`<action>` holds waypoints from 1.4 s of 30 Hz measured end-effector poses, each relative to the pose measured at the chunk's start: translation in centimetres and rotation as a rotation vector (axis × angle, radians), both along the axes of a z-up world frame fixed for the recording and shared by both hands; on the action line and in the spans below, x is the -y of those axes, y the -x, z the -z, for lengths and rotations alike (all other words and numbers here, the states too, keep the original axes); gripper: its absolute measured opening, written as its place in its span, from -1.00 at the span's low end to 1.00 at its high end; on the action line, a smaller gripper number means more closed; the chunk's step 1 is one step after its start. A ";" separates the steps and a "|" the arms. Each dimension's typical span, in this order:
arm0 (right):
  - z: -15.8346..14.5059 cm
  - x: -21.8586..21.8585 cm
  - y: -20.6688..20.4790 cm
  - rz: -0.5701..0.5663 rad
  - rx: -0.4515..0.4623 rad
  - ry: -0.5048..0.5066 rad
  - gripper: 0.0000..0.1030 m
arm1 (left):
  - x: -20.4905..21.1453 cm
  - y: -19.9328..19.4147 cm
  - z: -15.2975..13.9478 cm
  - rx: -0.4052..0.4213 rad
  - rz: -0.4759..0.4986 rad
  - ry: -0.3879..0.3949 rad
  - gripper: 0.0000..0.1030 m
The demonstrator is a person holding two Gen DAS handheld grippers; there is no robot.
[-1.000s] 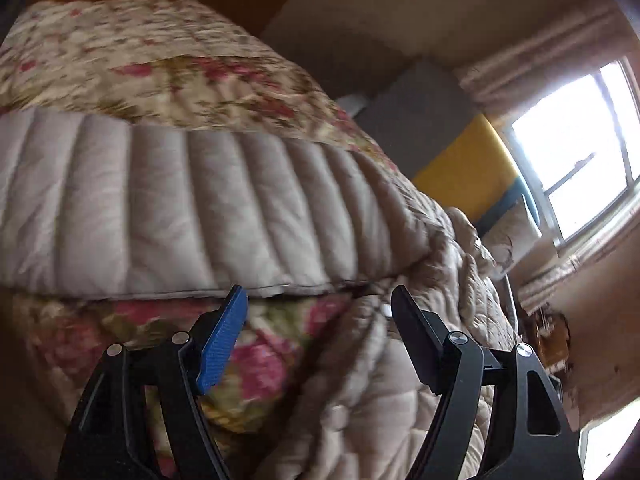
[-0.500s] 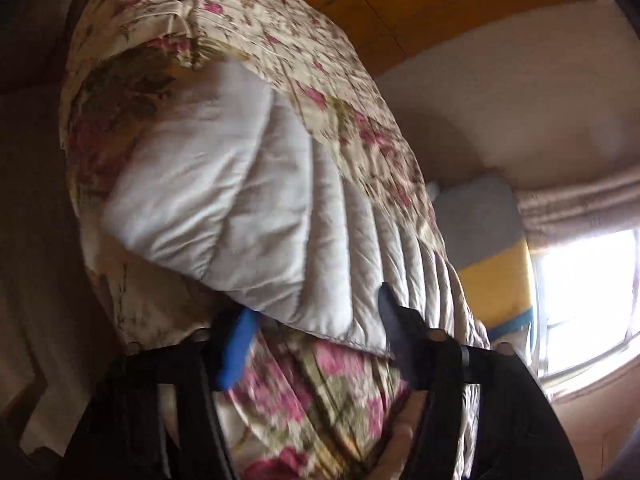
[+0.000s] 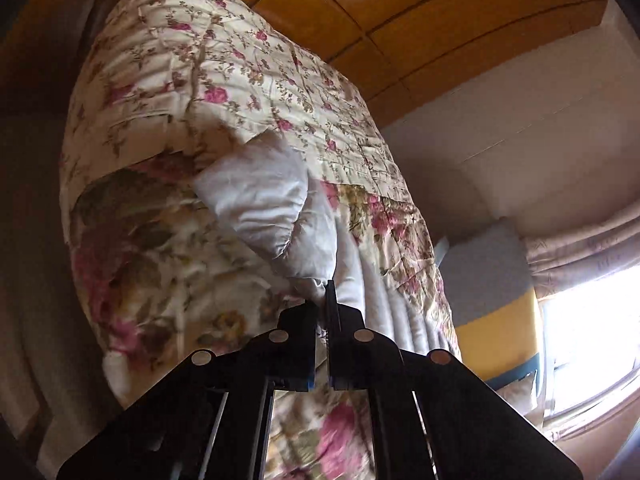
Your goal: Fold large clothes
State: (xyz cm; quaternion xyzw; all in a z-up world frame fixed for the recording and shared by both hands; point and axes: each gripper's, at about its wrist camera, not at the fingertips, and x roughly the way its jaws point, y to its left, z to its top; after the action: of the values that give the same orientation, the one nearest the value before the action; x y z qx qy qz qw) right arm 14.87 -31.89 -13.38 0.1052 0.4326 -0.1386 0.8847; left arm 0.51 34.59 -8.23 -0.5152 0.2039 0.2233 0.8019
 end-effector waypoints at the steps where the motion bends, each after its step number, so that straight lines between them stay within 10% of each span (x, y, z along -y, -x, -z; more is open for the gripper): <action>1: 0.0 0.0 0.0 0.000 0.000 0.000 0.96 | 0.1 -0.1 -0.3 0.005 -0.002 0.005 -0.95; 5: 0.0 0.0 -0.1 0.000 0.000 -0.003 0.96 | 1.5 -2.7 -2.8 0.034 -0.011 0.003 -0.95; 9: 0.0 0.1 -0.1 -0.001 0.001 -0.011 0.96 | 5.3 -5.7 -6.8 0.047 0.049 -0.170 -0.95; 19: 0.2 0.7 -0.3 -0.002 0.005 -0.036 0.96 | 21.2 -14.1 -13.4 0.128 0.448 -0.491 -0.95; 31: 0.2 0.8 -0.3 -0.002 0.005 -0.038 0.96 | 42.1 -20.5 -10.5 0.071 0.982 -0.668 -0.95; 42: 0.3 0.8 -0.3 -0.003 0.005 -0.037 0.96 | 52.3 -20.5 -2.3 -0.017 1.281 -0.878 -0.94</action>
State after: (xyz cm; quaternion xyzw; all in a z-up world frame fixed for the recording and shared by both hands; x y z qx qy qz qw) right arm 15.17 -32.71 -13.70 0.1215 0.4330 -0.1290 0.8838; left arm 21.04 -17.70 -5.91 0.0699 0.3609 -0.2193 0.9037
